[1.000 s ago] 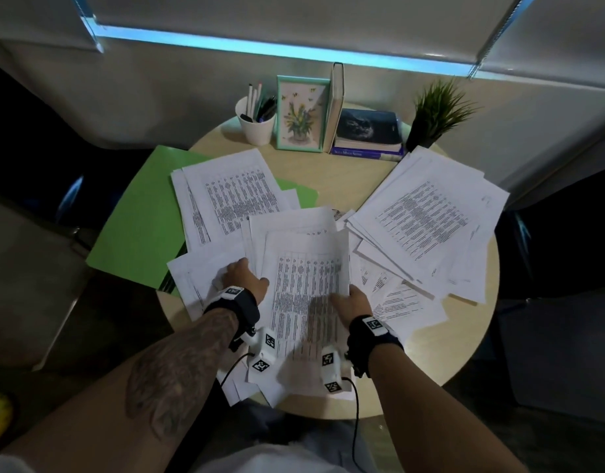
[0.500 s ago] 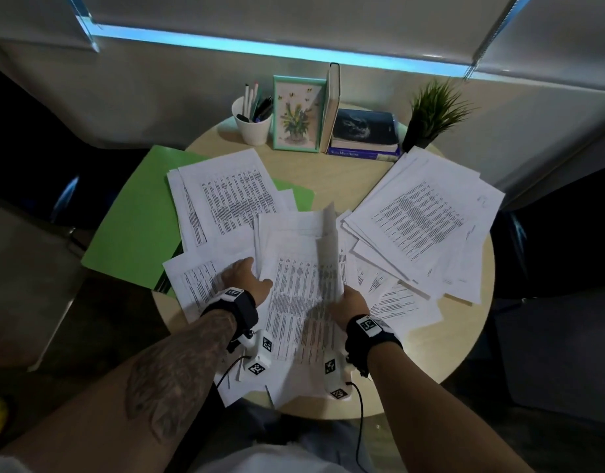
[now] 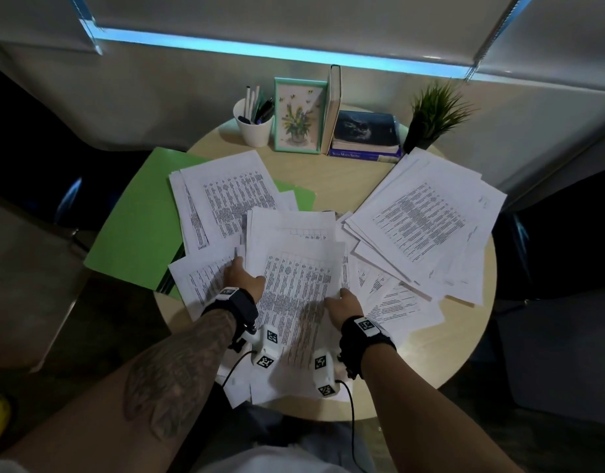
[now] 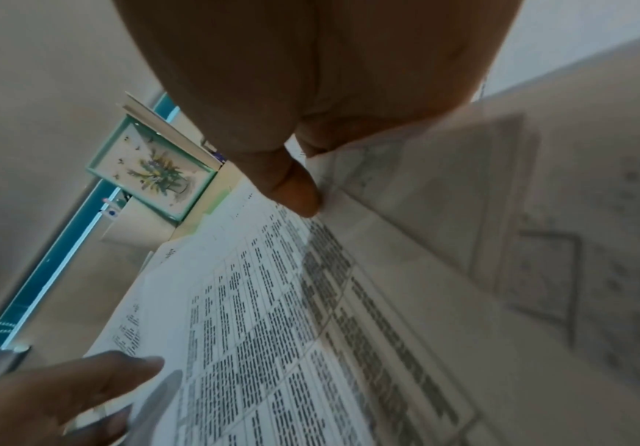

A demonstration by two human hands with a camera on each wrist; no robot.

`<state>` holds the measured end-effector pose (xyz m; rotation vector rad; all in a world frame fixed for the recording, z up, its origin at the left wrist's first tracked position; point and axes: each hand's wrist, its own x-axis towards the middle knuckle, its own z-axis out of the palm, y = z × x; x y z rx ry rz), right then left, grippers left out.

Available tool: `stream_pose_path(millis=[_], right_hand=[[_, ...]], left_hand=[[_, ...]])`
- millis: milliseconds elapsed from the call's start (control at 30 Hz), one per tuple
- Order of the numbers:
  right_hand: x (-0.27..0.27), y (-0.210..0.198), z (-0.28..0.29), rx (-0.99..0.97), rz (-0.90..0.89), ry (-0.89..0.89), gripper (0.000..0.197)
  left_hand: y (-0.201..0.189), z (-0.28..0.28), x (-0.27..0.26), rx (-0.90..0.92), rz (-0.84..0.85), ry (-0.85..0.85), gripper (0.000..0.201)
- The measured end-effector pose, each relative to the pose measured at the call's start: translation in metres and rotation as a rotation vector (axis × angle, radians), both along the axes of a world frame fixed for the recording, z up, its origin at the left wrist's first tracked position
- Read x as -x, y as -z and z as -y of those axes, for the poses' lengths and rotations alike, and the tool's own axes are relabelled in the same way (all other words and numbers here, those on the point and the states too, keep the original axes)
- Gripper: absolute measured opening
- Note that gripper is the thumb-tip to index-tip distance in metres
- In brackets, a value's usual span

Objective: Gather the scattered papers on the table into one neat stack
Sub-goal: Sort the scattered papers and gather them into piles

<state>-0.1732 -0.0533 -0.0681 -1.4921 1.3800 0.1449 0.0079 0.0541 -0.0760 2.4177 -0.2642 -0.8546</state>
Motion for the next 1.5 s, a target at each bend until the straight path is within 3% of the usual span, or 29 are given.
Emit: stream_pose_path(millis=[133,233,267,333,400,500,567,667,767,833,967,1067,1133,1200,1300,1400,1500], right_hand=[[0.003,0.001,-0.001,-0.024,0.038,-0.009,0.017],[0.009,-0.001,0.002,0.026,0.127,0.044,0.005],[0.011,-0.003,0.003,0.055,0.124,0.023,0.010],[0.017,-0.003,0.006,0.070,0.108,-0.019,0.017],[0.022,-0.002,0.011,0.033,0.105,-0.026,0.009],[0.036,-0.005,0.027,0.057,0.117,0.135,0.016],[0.051,-0.008,0.051,0.115,0.086,0.283,0.023],[0.077,-0.002,0.099,0.173,0.046,0.429,0.019],[0.088,-0.016,0.140,0.223,-0.038,0.440,0.026],[0.095,-0.021,0.173,0.242,-0.054,0.471,0.036],[0.093,-0.034,0.210,0.259,-0.038,0.581,0.032],[0.088,-0.040,0.218,0.322,-0.031,0.613,0.058],[0.083,-0.041,0.206,0.456,0.021,0.652,0.056],[0.073,-0.033,0.180,0.520,0.086,0.589,0.040],[0.055,-0.014,0.126,0.362,0.126,0.330,0.026],[0.040,0.003,0.074,0.244,-0.050,0.020,0.035],[0.027,0.008,0.040,0.276,-0.100,-0.010,0.051]], left_hand=[[-0.006,0.005,-0.003,0.061,-0.140,-0.182,0.054],[-0.012,0.005,-0.010,-0.036,-0.250,-0.092,0.045],[-0.011,0.006,-0.014,-0.052,-0.250,-0.072,0.045],[-0.012,0.011,-0.019,0.010,-0.241,-0.079,0.044],[-0.012,0.021,-0.020,0.122,-0.219,-0.102,0.040],[-0.010,0.040,-0.014,0.233,-0.258,-0.076,0.026],[-0.010,0.049,-0.009,0.197,-0.211,0.037,0.033],[-0.008,0.049,-0.008,-0.169,0.086,0.505,0.056],[0.000,0.040,-0.011,-0.398,0.168,0.715,0.069],[0.007,0.034,-0.012,-0.456,0.133,0.738,0.073],[0.013,0.024,-0.009,-0.419,0.189,0.736,0.076],[0.008,0.009,-0.010,-0.377,0.241,0.585,0.079],[0.009,-0.002,-0.009,-0.392,0.272,0.495,0.080],[0.009,-0.010,-0.006,-0.416,0.278,0.434,0.079],[0.010,-0.009,0.004,-0.427,0.246,0.426,0.076],[0.010,0.001,0.014,-0.398,0.199,0.475,0.076],[0.011,0.011,0.016,-0.325,0.177,0.623,0.078]])
